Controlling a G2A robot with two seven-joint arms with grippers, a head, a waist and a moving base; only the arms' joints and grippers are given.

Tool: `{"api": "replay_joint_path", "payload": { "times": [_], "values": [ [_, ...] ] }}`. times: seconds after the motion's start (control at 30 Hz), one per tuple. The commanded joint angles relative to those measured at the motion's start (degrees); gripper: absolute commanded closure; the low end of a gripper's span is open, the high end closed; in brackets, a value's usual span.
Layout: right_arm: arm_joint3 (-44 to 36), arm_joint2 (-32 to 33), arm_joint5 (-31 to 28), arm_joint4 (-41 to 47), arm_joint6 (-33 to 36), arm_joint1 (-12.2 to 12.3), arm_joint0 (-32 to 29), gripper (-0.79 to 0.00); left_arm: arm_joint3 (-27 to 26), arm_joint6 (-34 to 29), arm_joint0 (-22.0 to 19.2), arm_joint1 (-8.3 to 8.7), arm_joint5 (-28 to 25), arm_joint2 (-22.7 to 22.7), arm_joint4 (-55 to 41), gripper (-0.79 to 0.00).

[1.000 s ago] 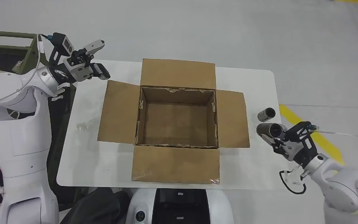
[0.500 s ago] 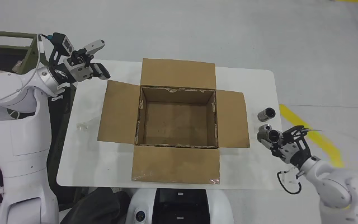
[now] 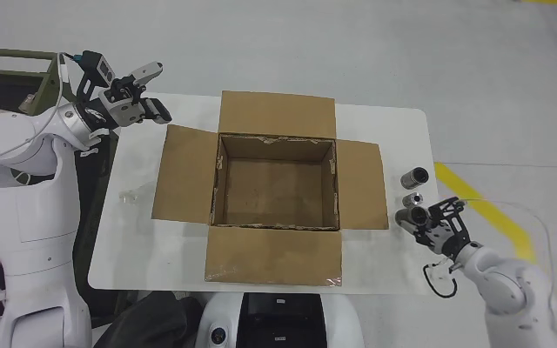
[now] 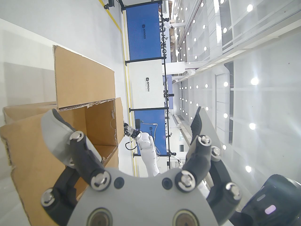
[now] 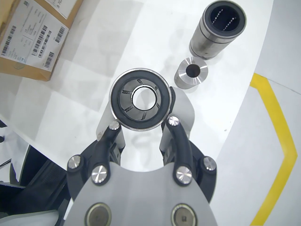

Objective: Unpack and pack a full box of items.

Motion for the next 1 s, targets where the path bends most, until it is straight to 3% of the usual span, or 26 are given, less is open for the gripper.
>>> {"api": "replay_joint_path", "payload": {
  "times": [0.0, 0.57, 0.7, 0.83, 0.97],
  "values": [
    [0.9, -0.52, 0.44, -0.45, -0.46, 0.03, 0.26, 0.0, 0.0, 0.0, 0.0, 0.0, 0.0, 0.0, 0.0, -0.785],
    [4.67, -2.59, 4.5, -2.97, -3.34, 0.35, 1.03, 0.0, 0.0, 0.0, 0.0, 0.0, 0.0, 0.0, 0.0, -0.785],
    [4.42, -3.25, 5.16, -3.44, -3.46, 0.41, 1.07, -0.336, 0.0, 0.0, 0.0, 0.0, 0.0, 0.0, 0.0, -0.785],
    [4.04, -3.81, 5.73, -3.75, -3.45, 0.47, 1.03, -0.453, 0.0, 0.0, 0.0, 0.0, 0.0, 0.0, 0.0, -0.785],
    [3.47, -4.17, 6.48, -4.1, -3.16, 0.55, 0.86, -0.653, 0.0, 0.0, 0.0, 0.0, 0.0, 0.0, 0.0, -0.785]
  ]
}}
